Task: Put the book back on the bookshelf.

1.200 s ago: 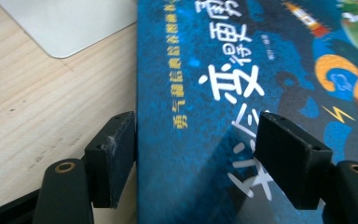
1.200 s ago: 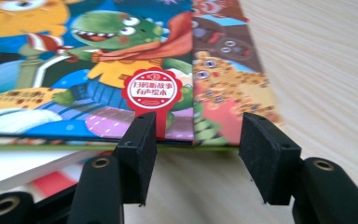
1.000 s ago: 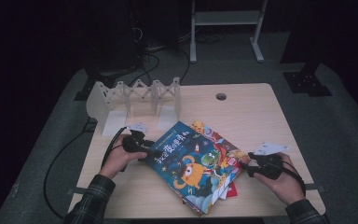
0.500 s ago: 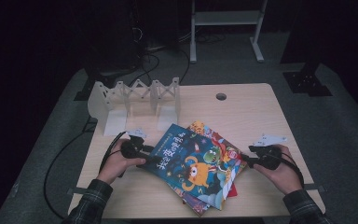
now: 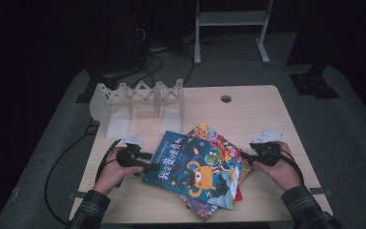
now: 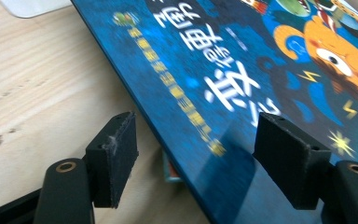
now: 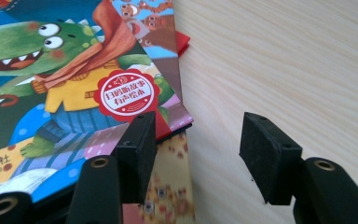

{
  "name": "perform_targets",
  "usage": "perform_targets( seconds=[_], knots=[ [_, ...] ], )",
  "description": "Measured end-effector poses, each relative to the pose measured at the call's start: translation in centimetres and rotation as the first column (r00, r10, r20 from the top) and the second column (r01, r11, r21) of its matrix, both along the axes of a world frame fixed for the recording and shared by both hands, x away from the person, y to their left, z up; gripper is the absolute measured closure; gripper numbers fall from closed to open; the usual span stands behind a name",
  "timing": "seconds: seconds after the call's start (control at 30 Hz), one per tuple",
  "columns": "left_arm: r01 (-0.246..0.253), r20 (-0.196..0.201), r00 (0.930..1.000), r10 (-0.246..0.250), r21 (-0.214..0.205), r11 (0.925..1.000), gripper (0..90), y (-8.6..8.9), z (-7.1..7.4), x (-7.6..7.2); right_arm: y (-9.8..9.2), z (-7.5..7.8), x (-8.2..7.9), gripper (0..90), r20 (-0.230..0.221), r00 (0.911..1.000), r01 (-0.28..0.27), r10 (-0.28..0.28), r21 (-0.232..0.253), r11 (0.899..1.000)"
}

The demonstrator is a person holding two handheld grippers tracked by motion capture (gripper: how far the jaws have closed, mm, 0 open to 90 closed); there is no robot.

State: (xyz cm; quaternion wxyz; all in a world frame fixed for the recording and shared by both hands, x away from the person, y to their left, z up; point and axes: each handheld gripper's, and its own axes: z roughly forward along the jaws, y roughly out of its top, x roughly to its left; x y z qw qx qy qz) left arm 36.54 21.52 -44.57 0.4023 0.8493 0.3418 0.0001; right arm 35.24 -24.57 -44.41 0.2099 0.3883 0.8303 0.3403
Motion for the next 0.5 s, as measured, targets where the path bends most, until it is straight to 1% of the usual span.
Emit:
perform_targets(
  seconds=[0.03,0.1,0.17,0.23,0.3,0.33,0.37,0.4,0.43,0.5],
  knots=[
    [-0.011,-0.003,0.9999,0.011,0.003,0.9999,27.5,0.1,-0.1,0.1,0.2,0.0,0.2,44.0,0.000,1.0000,-0.002,0.002,-0.002,1.000],
    [-0.031,-0.010,0.9995,0.031,-0.007,0.9995,26.0,0.4,-0.2,0.4,0.7,-0.2,0.7,43.6,0.002,1.0000,-0.004,0.004,-0.012,1.000],
    [-0.049,-0.017,0.9987,0.049,-0.017,0.9987,25.2,0.7,-0.4,0.8,1.0,-0.3,1.0,42.6,0.003,1.0000,-0.002,0.002,-0.001,1.000],
    [-0.056,-0.045,0.9975,0.054,-0.036,0.9978,24.4,0.9,-0.6,1.1,1.1,-0.2,1.1,41.5,0.000,1.0000,0.003,-0.003,0.005,1.000],
    [-0.052,-0.060,0.9970,0.049,-0.045,0.9977,23.4,1.0,-0.7,1.1,0.9,0.0,0.7,39.7,-0.016,0.9998,-0.011,0.011,0.036,0.999],
    [-0.051,-0.062,0.9969,0.047,-0.054,0.9972,23.3,1.0,-0.8,1.0,0.9,0.1,0.4,39.8,-0.023,0.9996,-0.015,0.017,0.061,0.998],
    [-0.049,-0.064,0.9970,0.045,-0.057,0.9972,23.8,1.0,-0.8,1.0,0.9,0.3,0.0,39.8,-0.027,0.9992,-0.026,0.028,0.075,0.997],
    [-0.047,-0.065,0.9970,0.044,-0.052,0.9975,23.7,1.0,-0.9,0.9,1.0,0.4,-0.5,39.9,-0.028,0.9989,-0.036,0.038,0.079,0.996],
    [-0.048,-0.067,0.9967,0.045,-0.054,0.9974,23.8,1.0,-1.0,0.9,1.1,0.4,-1.0,42.2,-0.032,0.9983,-0.047,0.050,0.085,0.995],
    [-0.050,-0.079,0.9958,0.045,-0.059,0.9970,23.8,1.0,-1.1,0.9,1.1,0.4,-1.8,43.1,-0.024,0.9979,-0.059,0.061,0.085,0.995]
  ],
)
